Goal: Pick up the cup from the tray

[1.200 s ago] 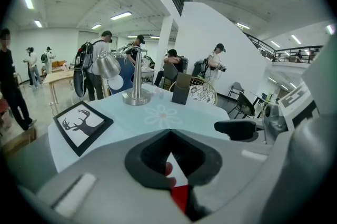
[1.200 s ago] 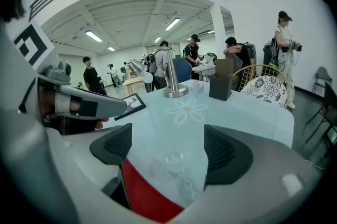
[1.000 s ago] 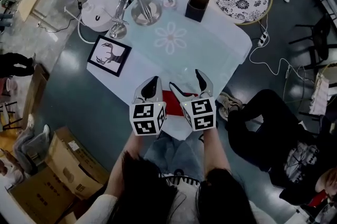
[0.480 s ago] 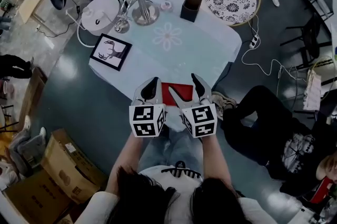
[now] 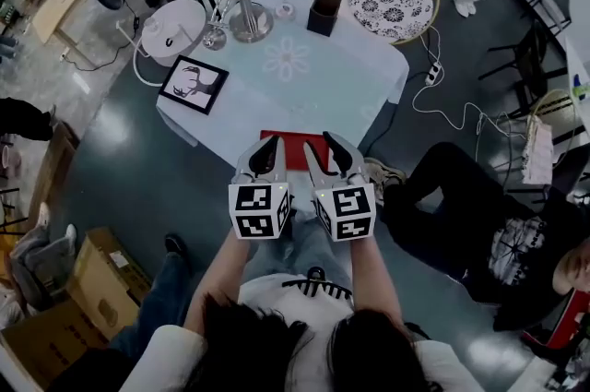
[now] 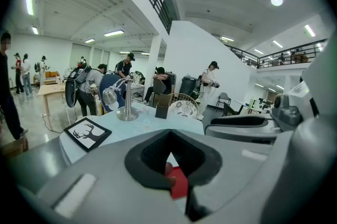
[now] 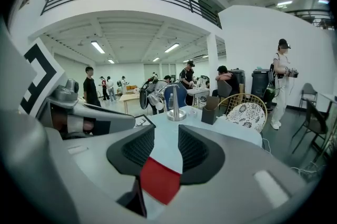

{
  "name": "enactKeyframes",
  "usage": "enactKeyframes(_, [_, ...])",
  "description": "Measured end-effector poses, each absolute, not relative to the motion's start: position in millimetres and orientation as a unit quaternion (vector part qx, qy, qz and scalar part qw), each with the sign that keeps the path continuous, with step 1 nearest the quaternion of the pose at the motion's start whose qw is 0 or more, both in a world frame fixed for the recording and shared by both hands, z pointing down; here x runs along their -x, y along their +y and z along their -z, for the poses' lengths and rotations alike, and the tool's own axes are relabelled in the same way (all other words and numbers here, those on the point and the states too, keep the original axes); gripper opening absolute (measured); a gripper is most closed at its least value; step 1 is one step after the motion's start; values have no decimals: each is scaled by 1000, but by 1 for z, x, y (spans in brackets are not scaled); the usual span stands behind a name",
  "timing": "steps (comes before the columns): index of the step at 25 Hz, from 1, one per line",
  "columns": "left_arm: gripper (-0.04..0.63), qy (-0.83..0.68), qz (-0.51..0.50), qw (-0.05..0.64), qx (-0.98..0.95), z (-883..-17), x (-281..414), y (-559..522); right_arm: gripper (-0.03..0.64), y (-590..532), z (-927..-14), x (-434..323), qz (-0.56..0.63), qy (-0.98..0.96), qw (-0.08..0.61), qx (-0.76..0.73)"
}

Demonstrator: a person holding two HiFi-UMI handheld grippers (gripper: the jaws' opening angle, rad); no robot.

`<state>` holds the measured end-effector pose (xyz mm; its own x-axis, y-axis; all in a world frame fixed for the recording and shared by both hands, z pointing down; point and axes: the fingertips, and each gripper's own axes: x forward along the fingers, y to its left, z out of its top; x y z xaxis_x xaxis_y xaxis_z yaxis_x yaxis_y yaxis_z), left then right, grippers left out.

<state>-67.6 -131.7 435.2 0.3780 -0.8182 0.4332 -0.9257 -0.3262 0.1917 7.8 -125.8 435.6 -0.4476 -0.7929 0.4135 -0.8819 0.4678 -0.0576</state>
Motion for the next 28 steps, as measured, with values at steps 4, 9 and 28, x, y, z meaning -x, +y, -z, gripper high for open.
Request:
enactKeyframes(4, [0,-535,-124,199,-812,-425,64,-118,83,-112,-424,-9,-129,-837,159,-507])
enactKeyframes(9, [0,-530,-118,193,-817,-417,64,-107,20,-99,-419,-8,-132,-839,152,-506])
enactKeyframes(28, [1,-530,-112,184,-820,-411,73,-87,20,-76,-419,4,-134,-835,170,-506])
